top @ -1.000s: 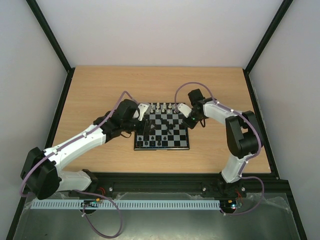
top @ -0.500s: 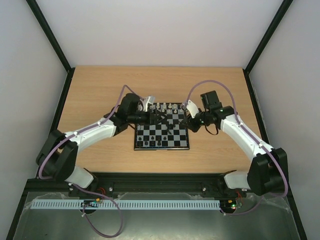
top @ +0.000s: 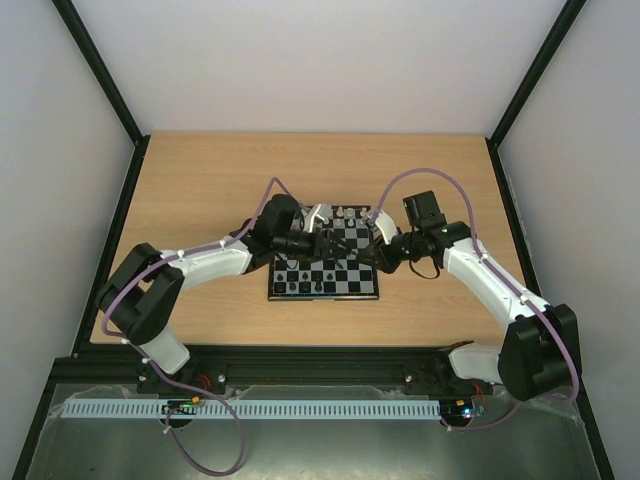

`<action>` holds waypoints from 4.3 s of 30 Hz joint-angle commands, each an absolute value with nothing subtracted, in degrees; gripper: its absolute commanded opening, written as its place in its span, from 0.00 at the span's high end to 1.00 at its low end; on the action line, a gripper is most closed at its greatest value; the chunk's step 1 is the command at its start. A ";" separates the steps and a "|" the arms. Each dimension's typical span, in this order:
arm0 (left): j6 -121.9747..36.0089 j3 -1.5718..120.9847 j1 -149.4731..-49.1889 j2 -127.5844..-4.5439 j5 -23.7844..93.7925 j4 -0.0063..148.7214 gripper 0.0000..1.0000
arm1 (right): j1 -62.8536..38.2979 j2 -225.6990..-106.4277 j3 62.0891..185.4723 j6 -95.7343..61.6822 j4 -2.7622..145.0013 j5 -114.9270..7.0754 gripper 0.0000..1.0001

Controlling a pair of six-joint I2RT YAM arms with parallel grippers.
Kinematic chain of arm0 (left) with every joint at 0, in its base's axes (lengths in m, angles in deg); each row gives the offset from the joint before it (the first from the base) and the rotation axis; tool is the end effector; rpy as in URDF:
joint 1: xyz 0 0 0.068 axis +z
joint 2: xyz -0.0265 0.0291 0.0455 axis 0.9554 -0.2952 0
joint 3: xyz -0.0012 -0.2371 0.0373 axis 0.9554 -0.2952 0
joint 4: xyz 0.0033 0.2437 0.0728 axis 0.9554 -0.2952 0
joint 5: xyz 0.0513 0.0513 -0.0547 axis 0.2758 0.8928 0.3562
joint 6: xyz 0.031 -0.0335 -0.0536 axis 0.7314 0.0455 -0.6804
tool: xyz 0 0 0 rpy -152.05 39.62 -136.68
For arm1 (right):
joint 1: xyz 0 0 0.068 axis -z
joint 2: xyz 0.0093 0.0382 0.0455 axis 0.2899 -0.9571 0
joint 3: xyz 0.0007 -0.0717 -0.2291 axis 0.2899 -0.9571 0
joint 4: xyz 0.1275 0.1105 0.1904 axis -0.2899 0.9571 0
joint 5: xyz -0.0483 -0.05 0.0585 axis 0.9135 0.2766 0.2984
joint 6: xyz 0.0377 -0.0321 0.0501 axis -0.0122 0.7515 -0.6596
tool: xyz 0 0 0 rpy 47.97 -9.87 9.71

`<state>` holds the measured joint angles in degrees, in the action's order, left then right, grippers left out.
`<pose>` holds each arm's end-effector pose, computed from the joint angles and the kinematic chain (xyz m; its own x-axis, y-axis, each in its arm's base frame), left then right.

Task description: Set up the chess pieces on the board

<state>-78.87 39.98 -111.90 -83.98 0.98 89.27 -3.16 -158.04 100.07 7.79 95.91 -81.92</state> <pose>0.2540 -0.2562 0.1858 -0.9080 0.0349 -0.4176 0.4067 0.3140 -0.8579 0.2508 0.1271 0.2162 -0.4461 -0.4298 -0.7850 -0.8335 0.5190 0.1895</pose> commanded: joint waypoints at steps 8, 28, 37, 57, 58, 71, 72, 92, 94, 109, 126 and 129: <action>-80.15 44.11 -113.91 -88.19 -2.72 92.62 0.67 | -3.54 -155.23 97.37 7.19 95.38 -83.93 0.87; -80.15 45.23 -115.54 -88.94 -4.11 92.13 0.90 | -3.52 -155.00 96.84 7.09 94.52 -82.91 0.86; -67.37 51.05 -115.55 -86.75 3.82 74.14 0.92 | 2.94 -152.33 99.03 5.01 97.68 -86.98 0.61; -38.77 63.04 -131.42 -93.61 42.21 50.28 0.91 | 15.35 -154.68 95.04 -4.10 90.64 -74.42 0.56; -38.32 64.17 -132.05 -94.67 43.11 49.73 0.91 | 15.35 -154.68 94.88 -4.05 90.56 -74.03 0.56; -37.03 70.68 -133.89 -104.14 47.30 48.21 0.91 | 15.44 -154.58 94.35 -3.79 90.09 -72.18 0.56; -36.96 70.98 -133.88 -104.61 47.33 48.10 0.91 | 15.45 -154.59 94.35 -3.71 90.09 -72.13 0.56; -37.99 74.37 -133.88 -109.41 48.41 47.26 0.89 | 15.44 -154.68 94.35 -3.03 90.54 -72.65 0.56; -37.97 74.72 -133.85 -109.88 48.49 47.08 0.89 | 15.44 -154.68 94.30 -3.00 90.53 -72.70 0.56; -38.63 75.08 -133.78 -109.82 48.49 46.53 0.71 | 15.44 -154.68 94.30 -2.83 90.77 -73.00 0.56; -38.87 66.56 -128.13 -84.79 52.49 44.94 0.56 | 15.45 -154.83 94.80 -0.26 92.28 -76.24 0.56; -38.60 60.78 -123.17 -77.96 50.93 46.76 0.49 | 15.27 -156.16 95.75 1.97 94.70 -79.41 0.60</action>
<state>-38.52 67.48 -128.80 -84.09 50.82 46.63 15.31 -154.54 95.11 -1.39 90.12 -74.58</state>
